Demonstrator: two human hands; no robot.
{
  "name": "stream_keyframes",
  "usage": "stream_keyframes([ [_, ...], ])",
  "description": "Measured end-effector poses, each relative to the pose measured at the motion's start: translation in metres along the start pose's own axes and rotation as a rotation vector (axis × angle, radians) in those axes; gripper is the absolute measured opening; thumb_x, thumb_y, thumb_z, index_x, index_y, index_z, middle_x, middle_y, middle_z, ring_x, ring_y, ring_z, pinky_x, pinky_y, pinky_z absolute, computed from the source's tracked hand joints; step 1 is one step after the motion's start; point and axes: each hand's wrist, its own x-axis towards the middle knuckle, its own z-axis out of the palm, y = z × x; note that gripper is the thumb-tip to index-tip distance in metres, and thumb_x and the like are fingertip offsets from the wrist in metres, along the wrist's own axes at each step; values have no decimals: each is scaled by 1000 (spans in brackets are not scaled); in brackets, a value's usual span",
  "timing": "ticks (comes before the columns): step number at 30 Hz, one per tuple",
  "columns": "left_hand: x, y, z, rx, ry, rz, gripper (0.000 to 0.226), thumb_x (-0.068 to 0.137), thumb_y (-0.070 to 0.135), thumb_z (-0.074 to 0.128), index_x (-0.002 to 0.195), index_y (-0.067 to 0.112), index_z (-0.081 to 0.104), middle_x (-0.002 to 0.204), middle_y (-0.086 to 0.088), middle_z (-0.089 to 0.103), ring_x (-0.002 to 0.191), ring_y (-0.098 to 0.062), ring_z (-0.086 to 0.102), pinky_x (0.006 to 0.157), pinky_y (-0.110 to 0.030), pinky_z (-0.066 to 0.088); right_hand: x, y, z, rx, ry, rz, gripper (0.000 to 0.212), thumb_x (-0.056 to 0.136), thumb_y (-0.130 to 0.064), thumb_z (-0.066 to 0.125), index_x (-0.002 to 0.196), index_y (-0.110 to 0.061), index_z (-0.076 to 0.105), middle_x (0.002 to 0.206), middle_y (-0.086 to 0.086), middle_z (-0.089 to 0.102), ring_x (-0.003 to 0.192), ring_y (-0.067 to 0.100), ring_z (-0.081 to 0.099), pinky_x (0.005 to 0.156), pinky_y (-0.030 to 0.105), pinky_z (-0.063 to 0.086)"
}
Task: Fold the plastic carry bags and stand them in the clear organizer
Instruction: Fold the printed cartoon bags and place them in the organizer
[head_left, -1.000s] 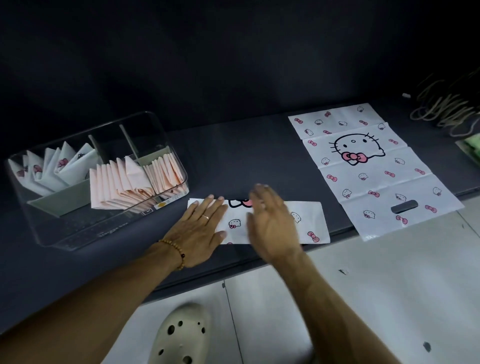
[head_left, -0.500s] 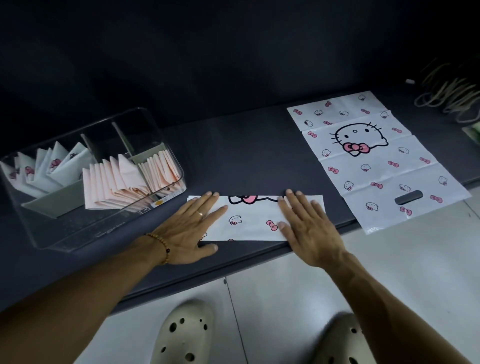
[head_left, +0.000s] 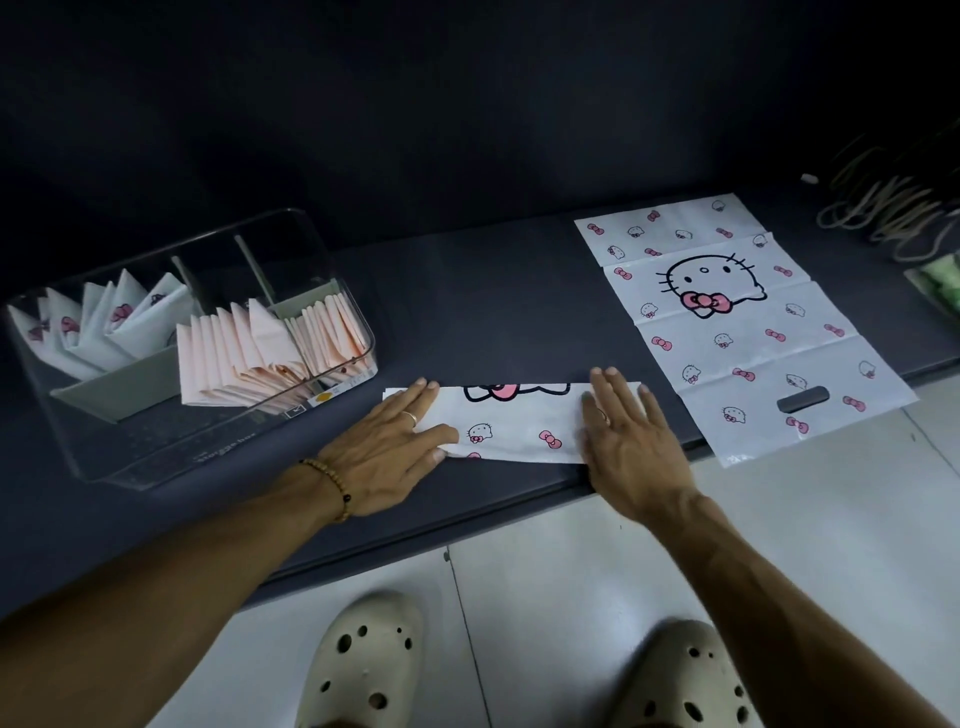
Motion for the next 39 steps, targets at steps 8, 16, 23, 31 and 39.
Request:
stream_keyframes([
  [8,7,27,-9,-2,-18,-142,32,101,41,26,130,38,38,157,-16,14,146,-25,4,115,-39,14,-3,-111,-9,195,192,-36,23,79,-14,67,101,-10,68,92,6,65,84,27,61,71,39,49],
  [16,-5,18,-50,-736,42,-245,34,78,44,72,110,32,70,112,11,69,108,-3,59,94,-26,46,3,-75,-7,826,104,281,18,95,-15,52,78,-11,57,70,1,56,66,22,53,61,33,47],
  [23,15,44,-33,-831,58,-381,17,91,28,60,82,18,72,85,9,72,78,-6,64,66,-19,47,2,-52,-6,1421,-124,521,19,96,-12,55,79,-5,62,77,2,64,66,10,63,73,30,59],
  [31,41,48,-17,-550,99,-602,36,95,29,49,63,16,40,69,-2,50,70,-23,50,62,-30,35,33,-69,-10,743,7,533,19,94,-18,45,77,-12,50,72,0,55,71,26,52,64,30,39],
  [39,41,45,-10,-446,168,-570,36,92,35,53,62,18,41,69,-1,55,70,-25,55,59,-32,43,38,-72,1,795,77,665,20,86,-17,50,66,-15,52,59,1,52,56,22,46,51,22,33],
])
